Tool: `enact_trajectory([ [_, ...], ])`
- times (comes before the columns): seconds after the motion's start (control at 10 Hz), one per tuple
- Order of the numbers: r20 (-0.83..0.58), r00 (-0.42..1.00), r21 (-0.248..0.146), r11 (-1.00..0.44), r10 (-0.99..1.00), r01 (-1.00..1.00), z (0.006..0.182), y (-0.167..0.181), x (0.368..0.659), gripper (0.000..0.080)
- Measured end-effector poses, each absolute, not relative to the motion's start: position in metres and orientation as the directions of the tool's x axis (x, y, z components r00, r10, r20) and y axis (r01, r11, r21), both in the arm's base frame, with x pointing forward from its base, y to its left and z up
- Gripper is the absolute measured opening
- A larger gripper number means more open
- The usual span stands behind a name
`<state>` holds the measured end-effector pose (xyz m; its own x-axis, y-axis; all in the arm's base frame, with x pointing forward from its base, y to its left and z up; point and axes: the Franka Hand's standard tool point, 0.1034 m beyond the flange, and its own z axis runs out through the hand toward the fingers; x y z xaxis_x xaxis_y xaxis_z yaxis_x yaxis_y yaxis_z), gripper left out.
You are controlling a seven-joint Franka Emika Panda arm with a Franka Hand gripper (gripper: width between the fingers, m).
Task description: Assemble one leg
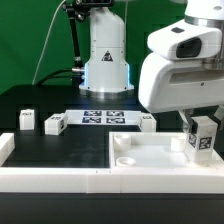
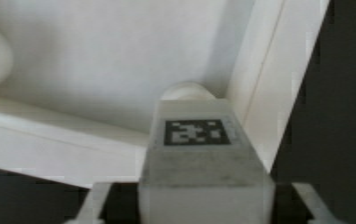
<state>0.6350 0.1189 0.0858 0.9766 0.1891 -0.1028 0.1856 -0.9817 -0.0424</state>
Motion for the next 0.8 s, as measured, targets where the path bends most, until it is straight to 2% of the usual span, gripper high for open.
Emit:
enact_trajectory([
  [0.4,-0.092,0.961,0.000,-0.965,-0.260,-0.262,0.0855,0.1194,0.6320,0.0290],
  [0.6,-0.086,0.870,0.019,-0.874,-0.485,-0.485,0.0852,0.1187,0.6328,0.0291],
  [0.8,-0.070,0.709,0.026,-0.712,-0.701,-0.702,0.0850,0.1179,0.6324,0.0291],
])
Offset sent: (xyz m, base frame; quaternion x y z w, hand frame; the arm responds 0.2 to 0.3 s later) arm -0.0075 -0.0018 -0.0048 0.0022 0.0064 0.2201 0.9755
